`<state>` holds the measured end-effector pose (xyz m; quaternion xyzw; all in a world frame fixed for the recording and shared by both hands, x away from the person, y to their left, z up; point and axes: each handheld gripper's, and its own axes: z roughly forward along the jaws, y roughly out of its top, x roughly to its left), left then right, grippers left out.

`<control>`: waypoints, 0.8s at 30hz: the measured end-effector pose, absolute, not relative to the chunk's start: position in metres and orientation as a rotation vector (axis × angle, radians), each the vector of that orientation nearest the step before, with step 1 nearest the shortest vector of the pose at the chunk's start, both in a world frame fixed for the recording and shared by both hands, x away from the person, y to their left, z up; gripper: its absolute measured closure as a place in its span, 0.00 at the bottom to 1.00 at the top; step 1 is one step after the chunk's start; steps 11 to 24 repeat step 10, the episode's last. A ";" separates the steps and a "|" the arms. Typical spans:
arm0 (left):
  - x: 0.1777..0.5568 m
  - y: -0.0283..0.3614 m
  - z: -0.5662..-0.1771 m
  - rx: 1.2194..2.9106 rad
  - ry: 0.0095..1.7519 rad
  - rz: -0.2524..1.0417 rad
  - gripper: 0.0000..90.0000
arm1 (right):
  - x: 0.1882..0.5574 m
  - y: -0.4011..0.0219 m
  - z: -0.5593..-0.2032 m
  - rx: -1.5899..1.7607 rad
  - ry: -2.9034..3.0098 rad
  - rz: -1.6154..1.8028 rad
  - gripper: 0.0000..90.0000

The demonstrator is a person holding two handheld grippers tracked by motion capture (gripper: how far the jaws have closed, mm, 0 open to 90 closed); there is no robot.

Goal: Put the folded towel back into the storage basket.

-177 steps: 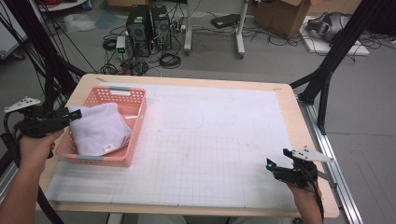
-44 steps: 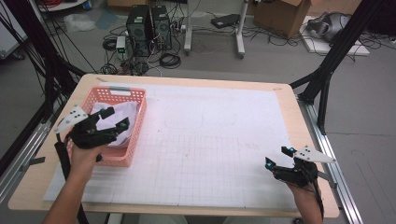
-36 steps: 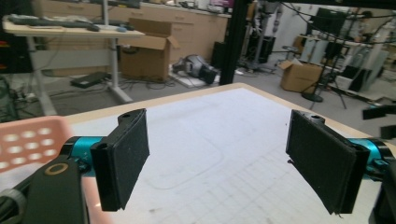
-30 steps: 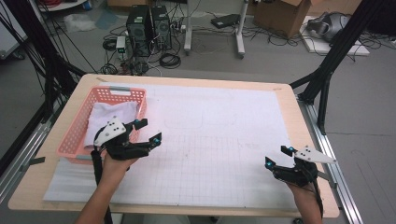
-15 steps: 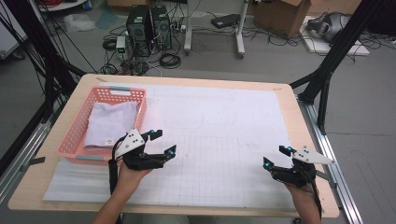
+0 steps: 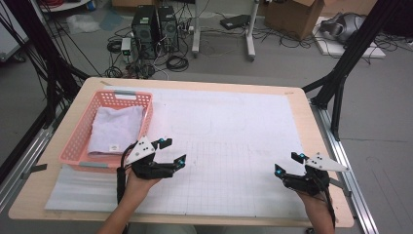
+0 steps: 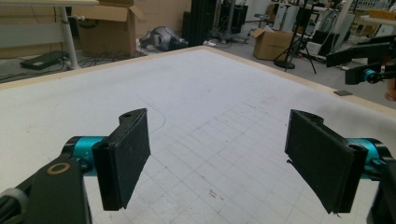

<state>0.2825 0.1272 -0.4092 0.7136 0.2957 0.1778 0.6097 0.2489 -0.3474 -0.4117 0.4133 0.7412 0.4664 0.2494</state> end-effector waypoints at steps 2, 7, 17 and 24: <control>0.283 0.128 -0.410 1.647 0.687 0.411 0.25 | 0.250 -0.347 -0.412 1.120 2.020 1.270 0.23; 0.283 0.128 -0.412 1.653 0.689 0.401 0.25 | 0.250 -0.347 -0.413 1.121 2.019 1.270 0.23; 0.284 0.129 -0.413 1.655 0.693 0.405 0.25 | 0.250 -0.347 -0.412 1.124 2.019 1.271 0.23; 0.284 0.129 -0.413 1.655 0.693 0.405 0.25 | 0.250 -0.347 -0.412 1.124 2.019 1.271 0.23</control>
